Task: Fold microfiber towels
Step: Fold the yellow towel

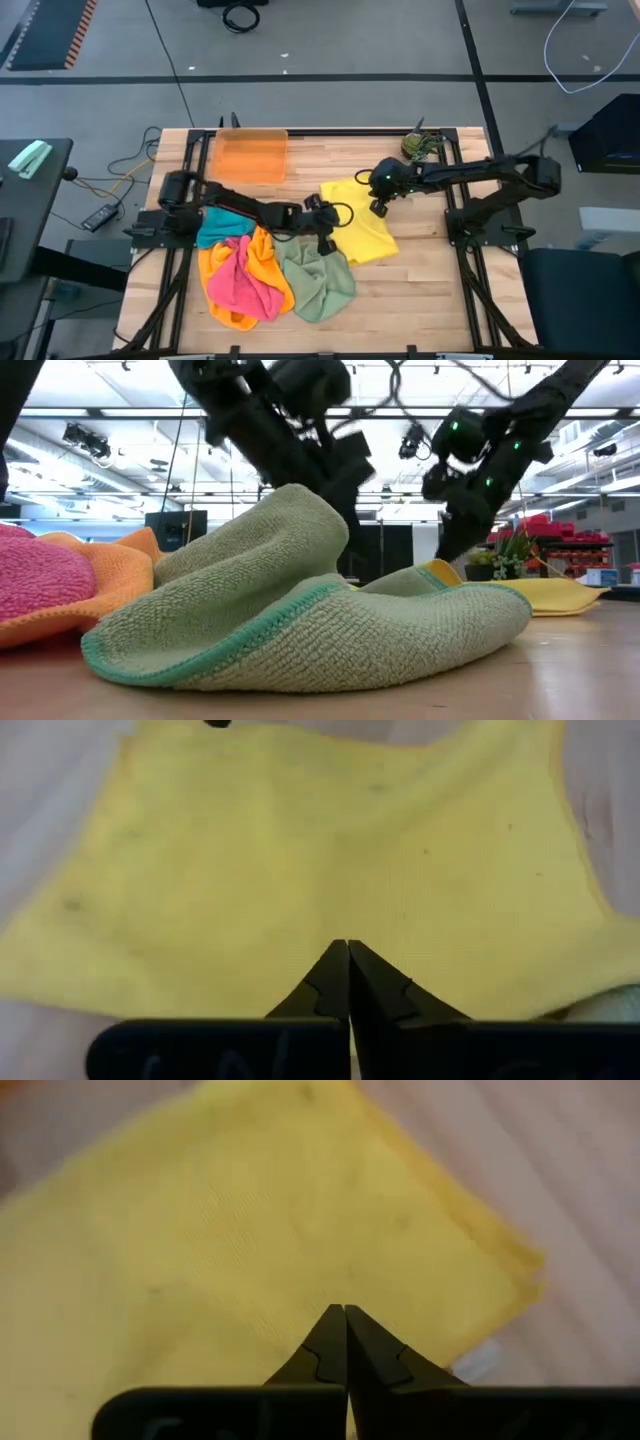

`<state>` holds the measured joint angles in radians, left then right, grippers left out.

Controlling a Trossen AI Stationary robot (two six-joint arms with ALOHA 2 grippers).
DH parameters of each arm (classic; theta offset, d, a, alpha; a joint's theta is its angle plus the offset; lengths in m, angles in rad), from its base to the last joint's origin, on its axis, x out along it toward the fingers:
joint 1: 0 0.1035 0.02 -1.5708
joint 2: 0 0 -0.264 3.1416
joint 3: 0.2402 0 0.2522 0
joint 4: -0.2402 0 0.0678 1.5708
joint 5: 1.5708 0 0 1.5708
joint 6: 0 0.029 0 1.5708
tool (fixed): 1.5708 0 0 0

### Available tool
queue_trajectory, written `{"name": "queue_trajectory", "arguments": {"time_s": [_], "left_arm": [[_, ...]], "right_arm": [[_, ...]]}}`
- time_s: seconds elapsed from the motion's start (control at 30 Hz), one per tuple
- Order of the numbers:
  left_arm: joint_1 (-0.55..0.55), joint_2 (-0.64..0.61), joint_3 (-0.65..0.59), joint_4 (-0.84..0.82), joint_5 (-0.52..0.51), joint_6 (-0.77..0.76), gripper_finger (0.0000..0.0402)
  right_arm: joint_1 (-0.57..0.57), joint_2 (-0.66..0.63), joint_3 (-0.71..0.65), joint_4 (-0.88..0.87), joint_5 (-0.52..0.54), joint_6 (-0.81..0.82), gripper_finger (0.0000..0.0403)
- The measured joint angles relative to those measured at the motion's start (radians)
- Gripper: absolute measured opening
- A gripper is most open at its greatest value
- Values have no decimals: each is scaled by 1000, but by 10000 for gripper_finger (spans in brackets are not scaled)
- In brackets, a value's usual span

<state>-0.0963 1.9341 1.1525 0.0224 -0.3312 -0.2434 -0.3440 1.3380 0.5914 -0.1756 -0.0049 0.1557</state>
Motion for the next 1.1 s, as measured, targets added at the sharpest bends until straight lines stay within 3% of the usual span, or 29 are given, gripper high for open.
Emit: {"name": "queue_trajectory", "arguments": {"time_s": [0.1,0.27,0.5,0.57,0.7,1.1], "left_arm": [[3,-52,0,2,-20,25,16],[-13,-67,1,159,-22,53,15],[-47,91,1,476,54,18,14],[-55,146,1,561,72,-11,17],[-67,213,1,581,77,-69,6],[-81,223,6,312,83,-150,6]], "right_arm": [[0,-92,0,1,-1,0,2],[33,-249,3,7,-56,-3,2],[118,-357,3,-25,-101,-46,2],[131,-335,1,-50,-101,-51,2],[138,-237,-39,-12,-101,-50,2],[159,183,-107,316,-102,10,2]]}}
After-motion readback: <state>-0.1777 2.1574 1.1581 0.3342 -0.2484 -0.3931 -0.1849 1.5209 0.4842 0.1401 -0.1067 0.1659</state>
